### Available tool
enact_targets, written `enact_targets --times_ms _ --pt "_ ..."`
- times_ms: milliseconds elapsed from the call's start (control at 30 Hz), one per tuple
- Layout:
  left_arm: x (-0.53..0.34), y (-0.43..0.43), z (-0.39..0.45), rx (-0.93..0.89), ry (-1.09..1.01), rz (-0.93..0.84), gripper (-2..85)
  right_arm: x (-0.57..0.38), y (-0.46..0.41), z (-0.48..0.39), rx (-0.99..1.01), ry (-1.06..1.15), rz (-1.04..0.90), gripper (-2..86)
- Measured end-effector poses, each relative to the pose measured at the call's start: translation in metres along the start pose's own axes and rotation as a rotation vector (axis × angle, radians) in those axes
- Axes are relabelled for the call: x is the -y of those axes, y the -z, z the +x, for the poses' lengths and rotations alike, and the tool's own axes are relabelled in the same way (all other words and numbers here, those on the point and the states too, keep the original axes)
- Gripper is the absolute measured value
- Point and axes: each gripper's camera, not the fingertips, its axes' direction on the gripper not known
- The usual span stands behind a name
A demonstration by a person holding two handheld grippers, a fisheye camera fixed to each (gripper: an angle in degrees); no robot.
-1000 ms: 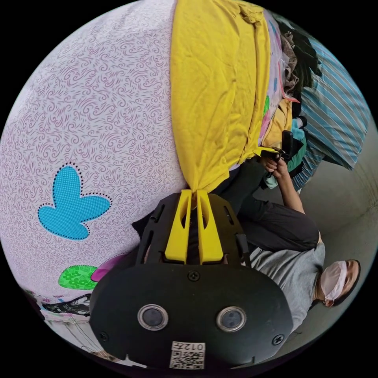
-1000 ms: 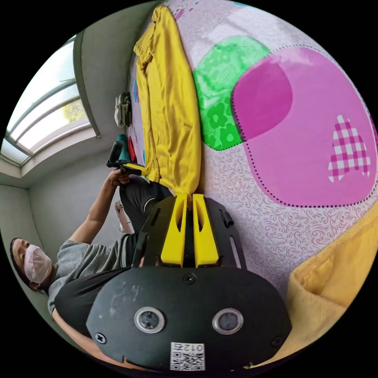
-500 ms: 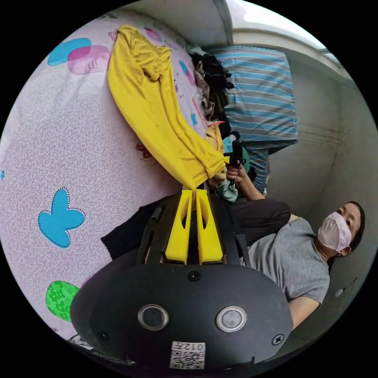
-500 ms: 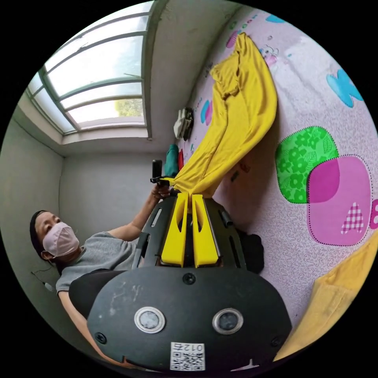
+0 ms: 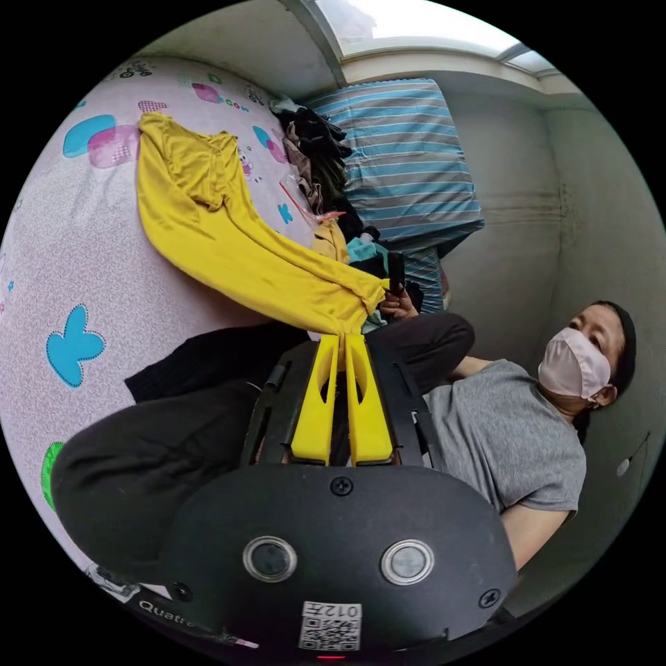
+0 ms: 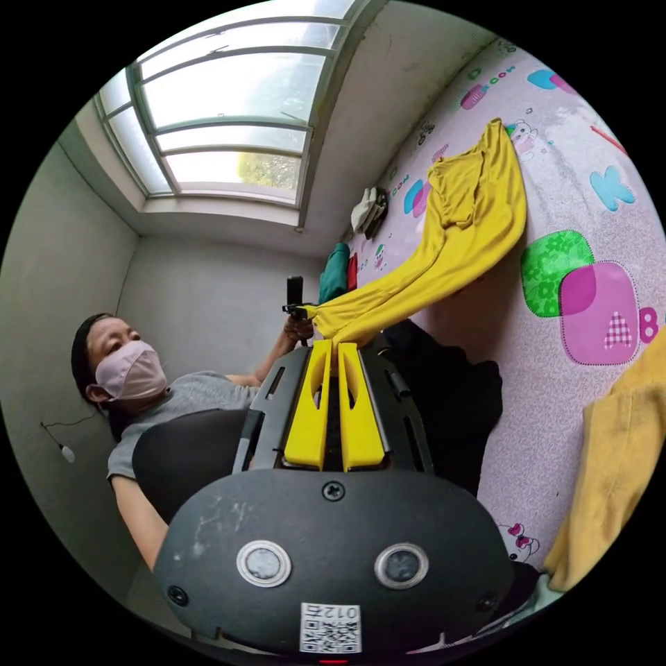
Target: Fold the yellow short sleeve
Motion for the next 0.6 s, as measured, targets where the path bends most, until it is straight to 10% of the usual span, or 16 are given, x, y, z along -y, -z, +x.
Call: enact_targets --times_ms 600 --pt "0.077 0.0 0.037 0.012 0.004 0.068 1.1 0.101 -0.025 -0.016 -0.003 0.016 0.061 -0.2"
